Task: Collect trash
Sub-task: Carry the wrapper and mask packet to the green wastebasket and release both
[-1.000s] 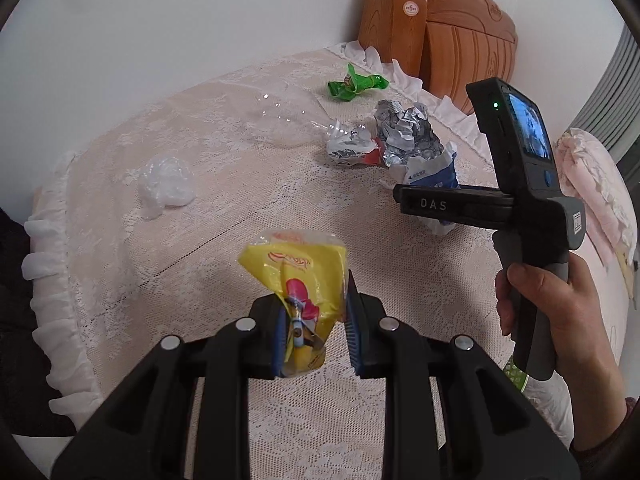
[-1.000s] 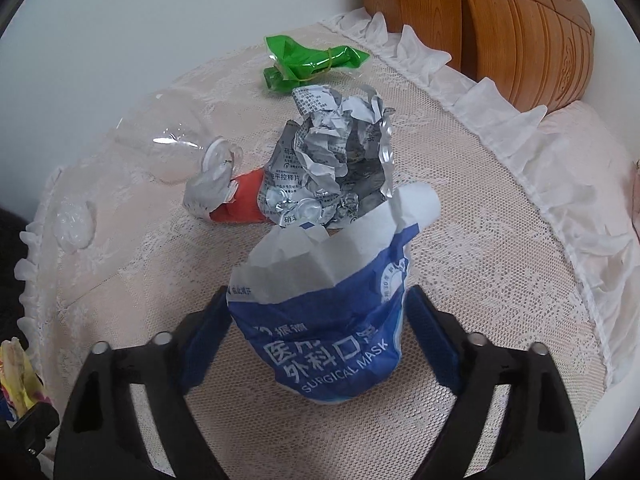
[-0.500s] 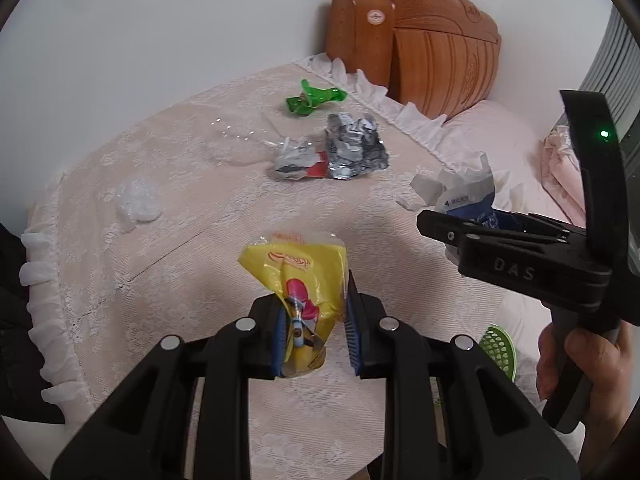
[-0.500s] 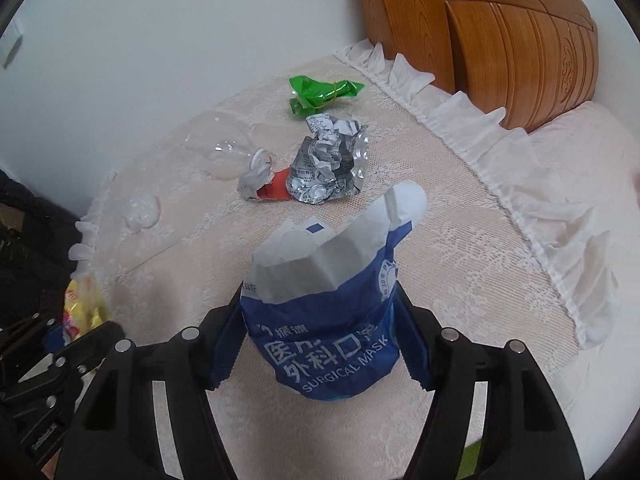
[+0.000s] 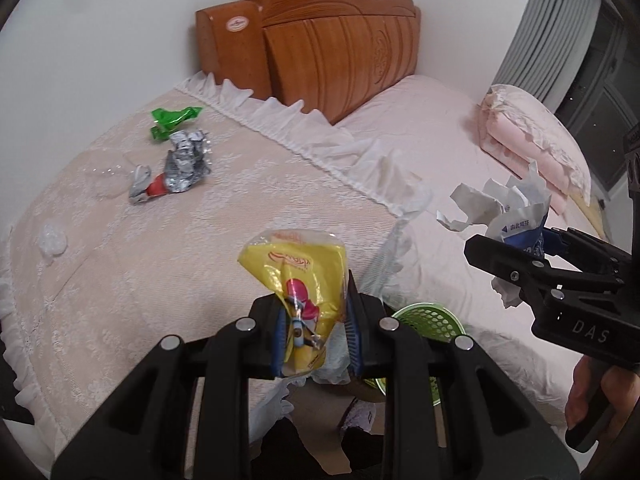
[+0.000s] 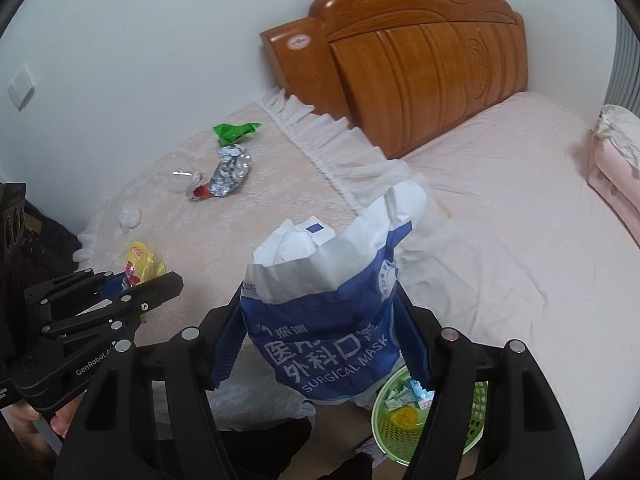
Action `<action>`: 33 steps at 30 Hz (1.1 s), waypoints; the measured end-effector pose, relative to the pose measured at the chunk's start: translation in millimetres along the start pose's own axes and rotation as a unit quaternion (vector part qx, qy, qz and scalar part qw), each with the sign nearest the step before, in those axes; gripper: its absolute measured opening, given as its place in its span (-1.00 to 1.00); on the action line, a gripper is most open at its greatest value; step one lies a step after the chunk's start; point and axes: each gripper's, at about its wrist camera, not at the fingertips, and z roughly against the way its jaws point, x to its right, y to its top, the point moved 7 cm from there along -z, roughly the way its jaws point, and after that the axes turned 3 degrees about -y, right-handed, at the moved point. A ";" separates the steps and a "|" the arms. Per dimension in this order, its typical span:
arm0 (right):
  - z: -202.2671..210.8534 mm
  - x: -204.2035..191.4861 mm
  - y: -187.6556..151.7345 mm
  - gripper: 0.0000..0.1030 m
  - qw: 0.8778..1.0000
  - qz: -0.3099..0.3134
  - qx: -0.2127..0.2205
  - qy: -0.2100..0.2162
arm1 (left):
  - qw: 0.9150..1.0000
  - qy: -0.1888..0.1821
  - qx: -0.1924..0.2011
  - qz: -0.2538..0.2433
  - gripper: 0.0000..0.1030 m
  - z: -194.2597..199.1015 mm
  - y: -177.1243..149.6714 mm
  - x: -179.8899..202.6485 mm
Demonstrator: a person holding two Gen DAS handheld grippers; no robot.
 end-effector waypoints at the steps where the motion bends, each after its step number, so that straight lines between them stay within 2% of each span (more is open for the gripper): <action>1: 4.7 10.9 -2.4 0.31 1.000 -0.006 0.004 -0.003 | 1.000 -0.003 0.000 -0.008 -0.54 -1.6 0.9 10.6; 9: 22.3 67.4 -16.3 0.31 0.999 -0.045 0.017 -0.018 | 0.999 -0.017 0.000 -0.051 -0.54 -8.3 5.9 65.8; 19: 30.6 94.2 -27.1 0.31 0.997 -0.072 0.029 -0.027 | 0.995 -0.029 -0.020 -0.095 -0.54 -20.3 0.0 96.6; 26: 34.3 116.0 -58.9 0.31 0.992 -0.106 0.011 -0.062 | 0.986 -0.056 -0.064 -0.143 -0.54 -57.5 -30.0 135.1; 33: 38.4 152.9 -105.8 0.31 0.986 -0.131 -0.031 -0.101 | 0.973 -0.092 -0.138 -0.163 -0.54 -119.7 -84.5 182.1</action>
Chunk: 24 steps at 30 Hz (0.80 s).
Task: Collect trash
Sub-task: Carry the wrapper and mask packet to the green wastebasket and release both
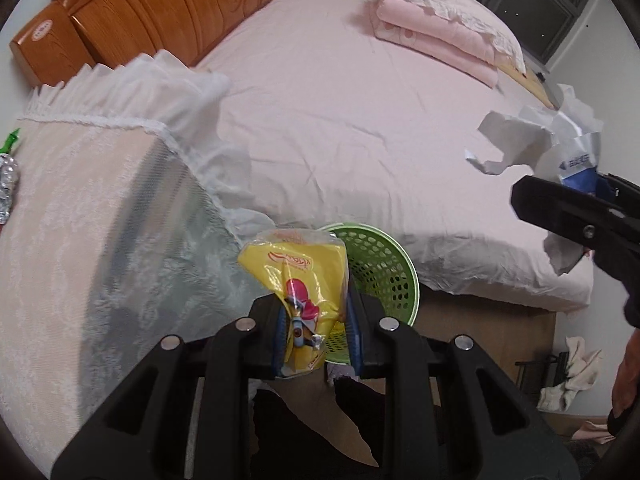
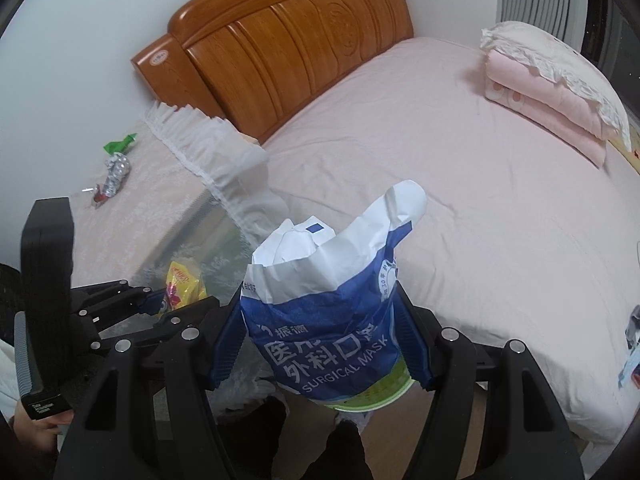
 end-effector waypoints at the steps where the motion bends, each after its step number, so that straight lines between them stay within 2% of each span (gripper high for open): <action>1: -1.5 6.5 -4.4 0.31 1.000 -0.004 -0.005 -0.005 | 1.000 -0.002 -0.010 -0.001 -0.54 -12.0 -3.8 5.5; 9: -14.7 59.2 -40.7 0.31 0.998 -0.030 -0.040 -0.030 | 0.998 -0.007 -0.055 -0.011 -0.54 -81.2 -23.2 35.3; 19: -22.0 81.3 -52.4 0.31 0.998 -0.027 -0.050 -0.035 | 0.997 -0.011 -0.075 -0.008 -0.54 -108.8 -27.4 48.5; 22: -22.5 82.1 -52.7 0.31 0.998 -0.027 -0.050 -0.035 | 0.997 -0.012 -0.075 -0.012 -0.34 -109.8 -26.9 50.1; 24: -23.0 81.9 -53.2 0.31 0.998 -0.028 -0.051 -0.035 | 0.997 -0.010 -0.071 -0.010 0.08 -107.7 -26.1 49.6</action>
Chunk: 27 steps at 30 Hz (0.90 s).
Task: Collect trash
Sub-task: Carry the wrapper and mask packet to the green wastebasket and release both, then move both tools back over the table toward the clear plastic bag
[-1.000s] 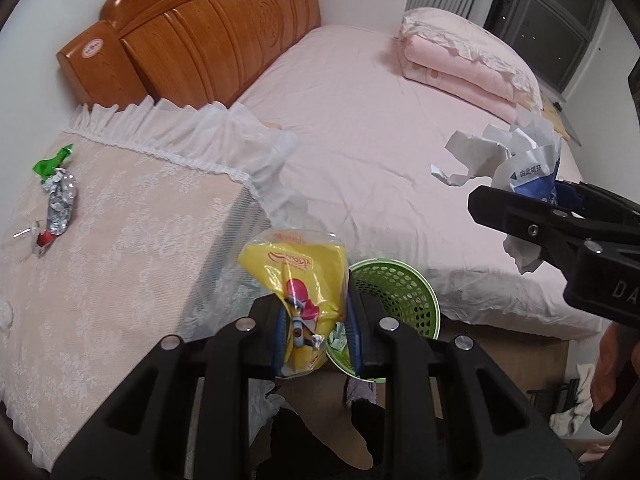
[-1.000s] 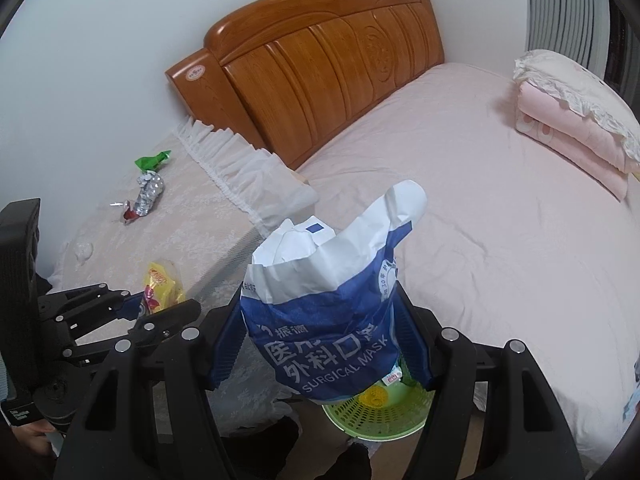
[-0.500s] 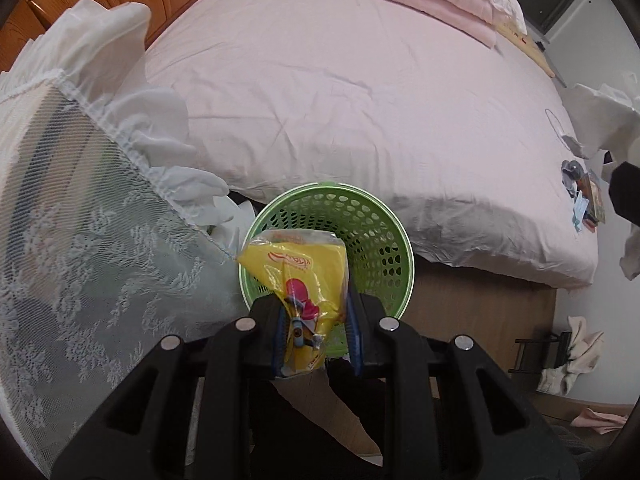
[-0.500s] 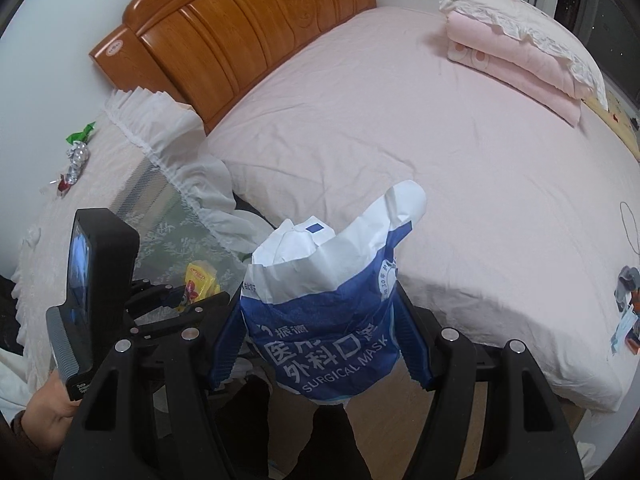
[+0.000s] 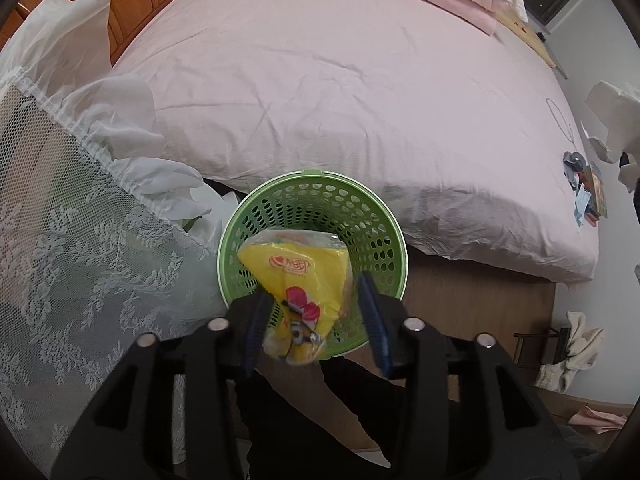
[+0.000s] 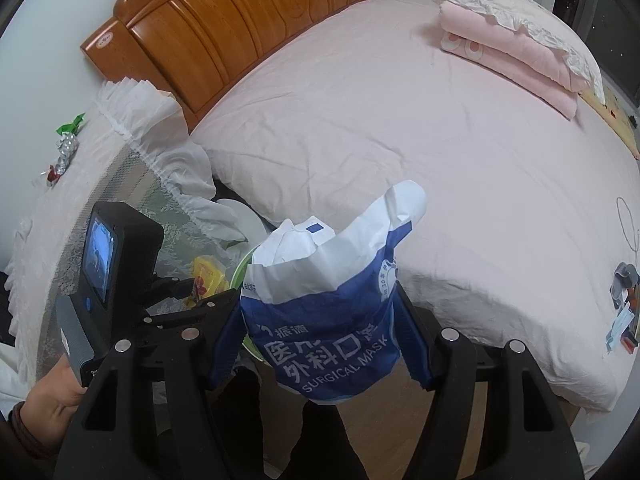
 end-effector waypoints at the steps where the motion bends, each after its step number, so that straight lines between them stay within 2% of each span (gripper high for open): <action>1: -0.7 0.7 -0.1 0.31 1.000 -0.001 0.000 0.000 | 1.000 0.000 0.004 0.000 0.18 2.5 0.6 0.6; 3: -1.3 1.0 -0.5 0.31 1.000 -0.003 0.000 0.000 | 1.000 0.000 0.012 0.000 0.52 8.5 2.0 1.5; 6: -2.4 3.1 -0.6 0.31 1.000 -0.004 0.000 0.000 | 1.000 0.005 0.021 0.003 0.81 18.7 5.0 1.4; 7: -2.9 3.9 -0.8 0.31 1.000 -0.004 0.000 0.000 | 1.000 0.007 0.024 0.004 0.84 22.0 6.0 0.6; 22: -4.9 3.5 -2.2 0.34 1.000 0.000 -0.005 -0.002 | 0.999 0.012 0.039 0.027 0.85 42.1 7.1 -11.2; 27: -14.0 2.4 -5.3 0.34 1.000 0.002 -0.013 -0.002 | 0.997 0.027 0.059 0.040 0.85 66.1 6.1 -20.4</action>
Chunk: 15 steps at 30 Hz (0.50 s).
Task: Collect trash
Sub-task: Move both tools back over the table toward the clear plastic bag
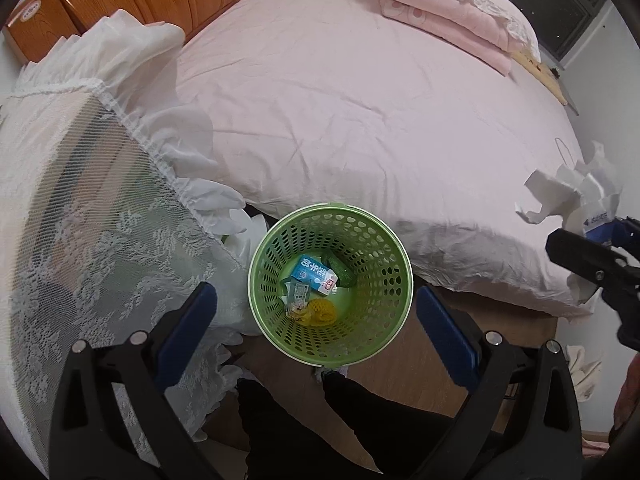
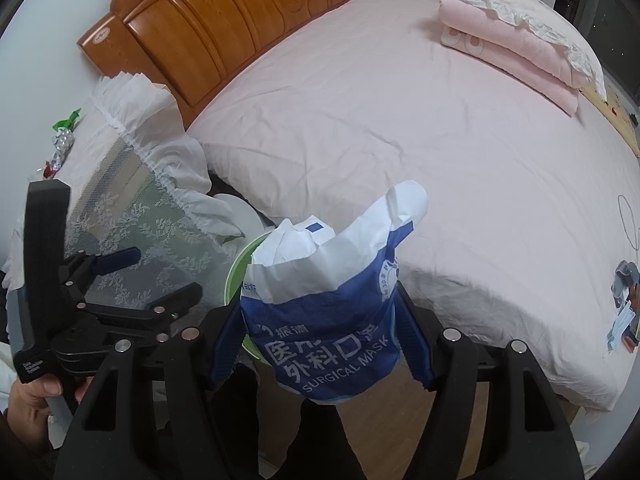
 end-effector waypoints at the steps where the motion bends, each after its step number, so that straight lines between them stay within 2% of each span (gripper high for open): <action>1: -2.7 -0.7 -0.4 0.34 1.000 0.001 -0.003 0.001 | 1.000 0.005 0.007 0.003 0.85 7.8 0.8 -2.9; 10: -37.7 -23.3 -4.7 0.34 0.999 0.027 -0.031 0.024 | 0.995 0.037 0.068 0.058 0.85 90.1 1.5 -42.1; 15: -53.7 -42.4 -8.7 0.34 0.997 0.050 -0.045 0.036 | 0.991 0.059 0.091 0.072 0.85 120.5 -3.1 -61.5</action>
